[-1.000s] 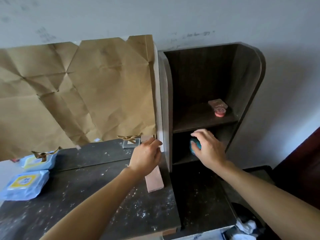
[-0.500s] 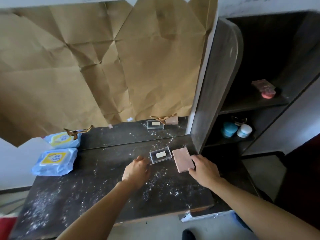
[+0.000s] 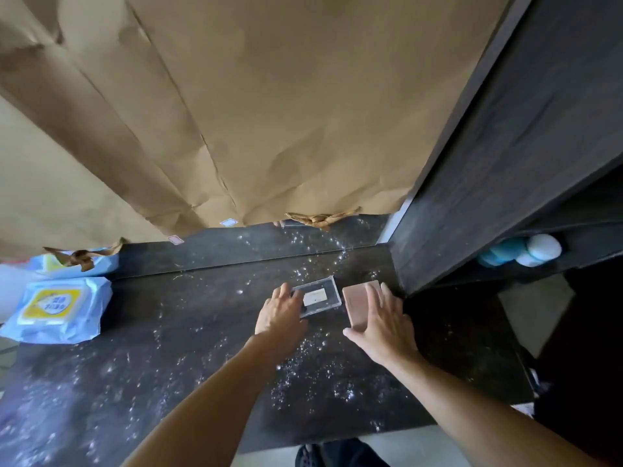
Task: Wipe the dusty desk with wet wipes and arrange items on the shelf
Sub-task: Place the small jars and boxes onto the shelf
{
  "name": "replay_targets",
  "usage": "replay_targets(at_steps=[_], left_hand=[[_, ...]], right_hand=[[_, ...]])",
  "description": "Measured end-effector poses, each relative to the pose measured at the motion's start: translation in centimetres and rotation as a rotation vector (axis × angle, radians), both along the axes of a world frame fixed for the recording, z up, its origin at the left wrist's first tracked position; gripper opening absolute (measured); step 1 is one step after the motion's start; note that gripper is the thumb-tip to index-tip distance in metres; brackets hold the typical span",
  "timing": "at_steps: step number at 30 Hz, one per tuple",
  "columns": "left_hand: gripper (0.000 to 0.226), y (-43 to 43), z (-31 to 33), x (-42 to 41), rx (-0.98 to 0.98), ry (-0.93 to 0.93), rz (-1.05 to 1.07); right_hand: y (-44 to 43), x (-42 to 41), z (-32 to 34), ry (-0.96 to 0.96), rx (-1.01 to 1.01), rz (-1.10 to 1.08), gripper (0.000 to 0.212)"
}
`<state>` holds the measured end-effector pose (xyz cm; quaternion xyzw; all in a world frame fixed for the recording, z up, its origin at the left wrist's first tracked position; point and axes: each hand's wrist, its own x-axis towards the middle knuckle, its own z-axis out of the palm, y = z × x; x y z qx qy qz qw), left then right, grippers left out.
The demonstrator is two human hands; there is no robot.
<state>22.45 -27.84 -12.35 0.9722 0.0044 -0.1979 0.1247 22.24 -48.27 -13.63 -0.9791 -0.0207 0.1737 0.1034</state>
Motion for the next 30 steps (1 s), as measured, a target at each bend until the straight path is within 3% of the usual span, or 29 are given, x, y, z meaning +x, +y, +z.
replay_targets(at_steps=[6, 13, 20, 30], left_hand=[[0.053, -1.4, -2.1, 1.9, 0.064, -0.023, -0.033], [0.088, -1.1, -0.9, 1.1, -0.020, 0.033, 0.032], [0.085, -0.4, 3.2, -3.6, -0.099, -0.022, 0.100], [0.078, -6.4, 11.8, -9.7, -0.120, -0.213, -0.044]], right_hand=[[-0.3, 0.2, -0.6, -0.025, 0.009, -0.058, 0.109], [-1.3, 0.7, 1.1, -0.050, 0.078, -0.091, 0.096], [-2.6, -3.5, 4.5, -0.102, 0.087, -0.132, 0.083], [-9.3, -11.4, 11.2, -0.304, 0.085, -0.234, 0.082]])
